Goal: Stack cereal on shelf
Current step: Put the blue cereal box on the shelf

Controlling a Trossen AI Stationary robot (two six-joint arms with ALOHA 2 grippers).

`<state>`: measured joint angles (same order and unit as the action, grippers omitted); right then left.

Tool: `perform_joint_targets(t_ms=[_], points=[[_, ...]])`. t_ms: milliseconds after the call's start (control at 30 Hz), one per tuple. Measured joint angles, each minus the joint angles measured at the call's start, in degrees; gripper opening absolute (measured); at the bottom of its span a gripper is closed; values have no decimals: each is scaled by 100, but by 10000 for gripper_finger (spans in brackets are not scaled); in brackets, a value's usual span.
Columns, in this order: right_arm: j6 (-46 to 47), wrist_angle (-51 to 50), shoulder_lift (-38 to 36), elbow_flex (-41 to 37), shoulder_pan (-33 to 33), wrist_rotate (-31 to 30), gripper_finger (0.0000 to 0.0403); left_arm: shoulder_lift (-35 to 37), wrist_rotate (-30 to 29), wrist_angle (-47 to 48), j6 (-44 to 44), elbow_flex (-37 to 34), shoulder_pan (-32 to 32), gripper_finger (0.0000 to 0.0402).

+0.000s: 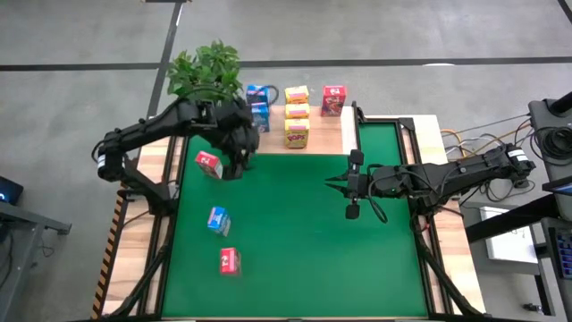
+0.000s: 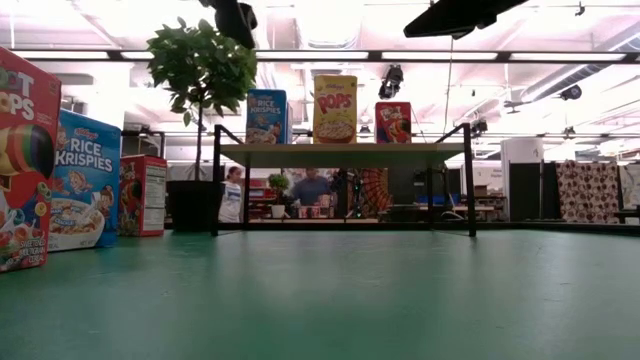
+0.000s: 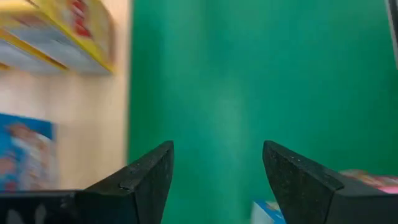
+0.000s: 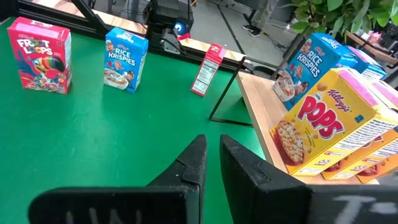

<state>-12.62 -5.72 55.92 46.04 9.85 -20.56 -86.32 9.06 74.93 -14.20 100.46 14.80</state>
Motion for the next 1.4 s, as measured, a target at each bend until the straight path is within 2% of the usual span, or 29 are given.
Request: perform_joint_targets(t_ms=[167,333,500,733,900,1033,1233,1400], points=[[17,0,0,0,0,0,34,0,-2,445,684,-8,-416,229],[104,-2,0,0,0,2,34,0,-49,650,2068,-88,-809,229],[107,-2,0,0,0,1,33,8,-487,784,3317,-358,-1404,229],[106,-2,0,0,0,2,34,172,-1373,805,5548,-1101,-2114,229],[82,-2,0,0,0,2,34,537,-1471,573,7084,-1895,-2475,233],[62,-2,0,0,0,2,34,833,-1458,263,8147,-2521,-2788,251],[2,2,0,0,0,2,34,1081,-1501,-4,9180,-3251,-3244,284],[-2,18,0,0,0,2,34,1077,-1516,-424,9487,-3596,-3380,287]])
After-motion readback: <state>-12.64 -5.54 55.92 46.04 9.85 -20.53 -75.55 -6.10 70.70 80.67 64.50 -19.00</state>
